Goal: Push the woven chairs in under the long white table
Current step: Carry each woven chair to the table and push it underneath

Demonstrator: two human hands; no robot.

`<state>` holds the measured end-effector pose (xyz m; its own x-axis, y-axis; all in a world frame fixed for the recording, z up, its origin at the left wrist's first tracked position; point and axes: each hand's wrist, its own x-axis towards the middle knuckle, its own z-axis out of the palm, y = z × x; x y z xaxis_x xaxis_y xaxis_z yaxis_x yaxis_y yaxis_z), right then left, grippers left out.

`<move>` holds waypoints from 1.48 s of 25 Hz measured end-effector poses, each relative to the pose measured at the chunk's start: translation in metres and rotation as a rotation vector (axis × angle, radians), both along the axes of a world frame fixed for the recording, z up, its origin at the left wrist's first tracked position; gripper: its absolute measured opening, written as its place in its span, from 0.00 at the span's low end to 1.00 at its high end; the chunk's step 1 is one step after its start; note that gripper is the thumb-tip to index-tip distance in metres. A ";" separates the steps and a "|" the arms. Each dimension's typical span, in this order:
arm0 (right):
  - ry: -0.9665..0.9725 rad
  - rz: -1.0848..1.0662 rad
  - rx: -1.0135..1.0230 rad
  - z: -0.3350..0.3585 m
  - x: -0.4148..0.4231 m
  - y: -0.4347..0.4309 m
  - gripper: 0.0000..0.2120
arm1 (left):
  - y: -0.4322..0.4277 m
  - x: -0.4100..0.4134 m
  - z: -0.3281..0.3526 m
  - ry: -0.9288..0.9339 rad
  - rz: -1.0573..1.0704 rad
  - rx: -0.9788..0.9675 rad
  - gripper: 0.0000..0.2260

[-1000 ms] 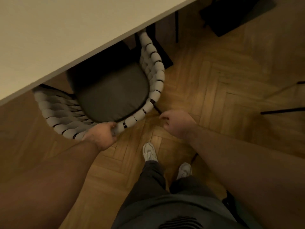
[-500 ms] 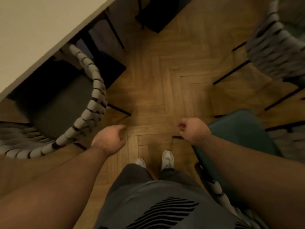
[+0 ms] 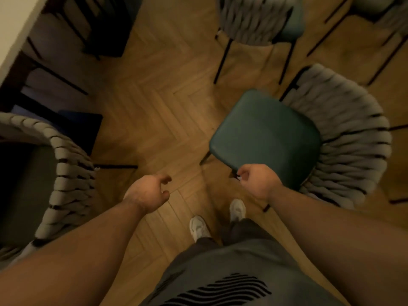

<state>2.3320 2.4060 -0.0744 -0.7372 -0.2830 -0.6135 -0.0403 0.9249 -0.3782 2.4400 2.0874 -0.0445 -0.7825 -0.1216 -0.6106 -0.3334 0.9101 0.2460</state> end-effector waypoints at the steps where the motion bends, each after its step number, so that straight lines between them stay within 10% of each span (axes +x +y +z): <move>1: -0.011 -0.035 -0.002 0.001 0.008 0.018 0.13 | 0.012 0.002 0.000 -0.007 -0.030 -0.001 0.22; 19: 0.094 -0.265 -0.031 0.023 0.053 0.387 0.16 | 0.428 -0.012 -0.010 0.017 -0.252 0.151 0.22; 37: 0.089 0.095 0.065 0.004 -0.063 0.494 0.21 | 0.543 -0.106 -0.041 -0.149 -0.018 0.103 0.25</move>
<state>2.2689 2.9001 -0.0704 -0.7615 -0.3161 -0.5659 -0.1595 0.9376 -0.3090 2.3341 2.6306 -0.0856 -0.6843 -0.0398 -0.7282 -0.3571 0.8888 0.2871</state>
